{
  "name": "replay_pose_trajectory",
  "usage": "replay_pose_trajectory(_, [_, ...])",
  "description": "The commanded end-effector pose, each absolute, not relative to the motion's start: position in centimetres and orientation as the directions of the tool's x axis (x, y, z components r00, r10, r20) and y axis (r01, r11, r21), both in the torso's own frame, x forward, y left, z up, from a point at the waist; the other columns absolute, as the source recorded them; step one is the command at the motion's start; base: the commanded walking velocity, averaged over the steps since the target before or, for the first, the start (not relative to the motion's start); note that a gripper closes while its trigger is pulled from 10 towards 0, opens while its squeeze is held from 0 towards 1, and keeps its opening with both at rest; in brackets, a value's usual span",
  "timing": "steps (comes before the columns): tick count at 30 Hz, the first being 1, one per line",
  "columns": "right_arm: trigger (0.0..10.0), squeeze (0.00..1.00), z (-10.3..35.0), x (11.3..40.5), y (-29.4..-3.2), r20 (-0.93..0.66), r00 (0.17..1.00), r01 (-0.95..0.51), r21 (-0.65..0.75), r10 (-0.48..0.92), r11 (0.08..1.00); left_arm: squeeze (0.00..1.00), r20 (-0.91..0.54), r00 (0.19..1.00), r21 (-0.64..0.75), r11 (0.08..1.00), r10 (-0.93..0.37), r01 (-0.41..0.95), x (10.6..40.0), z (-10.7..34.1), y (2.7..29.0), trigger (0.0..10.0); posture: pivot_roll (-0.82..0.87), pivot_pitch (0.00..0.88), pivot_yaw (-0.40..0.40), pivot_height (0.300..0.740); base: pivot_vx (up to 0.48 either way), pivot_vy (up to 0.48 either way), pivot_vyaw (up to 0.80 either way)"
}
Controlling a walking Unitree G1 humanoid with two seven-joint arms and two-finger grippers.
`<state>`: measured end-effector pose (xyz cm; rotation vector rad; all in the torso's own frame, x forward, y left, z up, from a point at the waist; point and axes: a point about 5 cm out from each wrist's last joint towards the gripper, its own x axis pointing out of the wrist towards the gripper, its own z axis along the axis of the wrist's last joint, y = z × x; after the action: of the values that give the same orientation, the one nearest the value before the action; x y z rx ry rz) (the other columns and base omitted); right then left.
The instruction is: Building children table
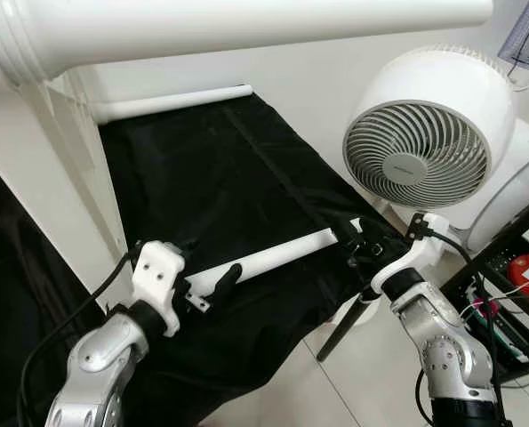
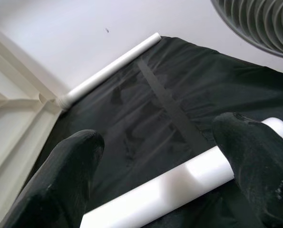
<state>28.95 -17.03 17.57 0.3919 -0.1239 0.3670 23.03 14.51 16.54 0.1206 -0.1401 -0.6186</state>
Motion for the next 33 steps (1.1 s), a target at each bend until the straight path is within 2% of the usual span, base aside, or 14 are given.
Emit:
replay_pose_trajectory(1, [10.0,0.00,17.2,29.2,-17.3,0.178,0.931,-0.363,0.332,0.320,0.871,0.00,0.117,0.907,0.138,0.911,-0.406,0.390,22.7,16.7,15.9,10.0,0.10,0.120,-0.034,0.740,0.000,0.000,0.00])
replay_pose_trajectory(18, [10.0,0.00,16.7,30.6,-16.9,0.173,0.922,-0.384,0.288,0.347,0.877,0.00,0.122,0.940,0.136,0.944,-0.318,0.302,19.7,16.7,18.2,10.0,0.16,0.133,-0.068,0.740,0.000,0.000,0.00])
replay_pose_trajectory(24, [10.0,0.00,16.4,30.8,-16.7,0.170,0.919,-0.391,0.267,0.356,0.881,0.00,0.122,0.920,0.152,0.923,-0.371,0.352,18.1,16.5,18.5,10.0,0.17,0.138,-0.071,0.740,0.000,0.000,0.00])
replay_pose_trajectory(25, [10.0,0.00,16.3,30.9,-16.7,0.173,0.917,-0.395,0.261,0.359,0.881,0.00,0.099,0.893,0.174,0.891,-0.439,0.419,17.3,16.4,18.3,10.0,0.17,0.139,-0.070,0.740,0.000,0.000,0.00])
replay_pose_trajectory(27, [10.0,0.00,16.2,31.0,-16.7,0.175,0.916,-0.396,0.258,0.361,0.881,0.00,0.082,0.883,0.184,0.878,-0.462,0.442,17.0,16.2,18.4,10.0,0.17,0.139,-0.068,0.740,0.000,0.000,0.00])
replay_pose_trajectory(33, [10.0,0.00,16.1,31.1,-16.8,0.177,0.915,-0.398,0.251,0.362,0.882,0.00,0.053,0.881,0.192,0.871,-0.469,0.452,16.5,16.0,19.4,10.0,0.18,0.139,-0.065,0.740,0.000,0.000,0.00])
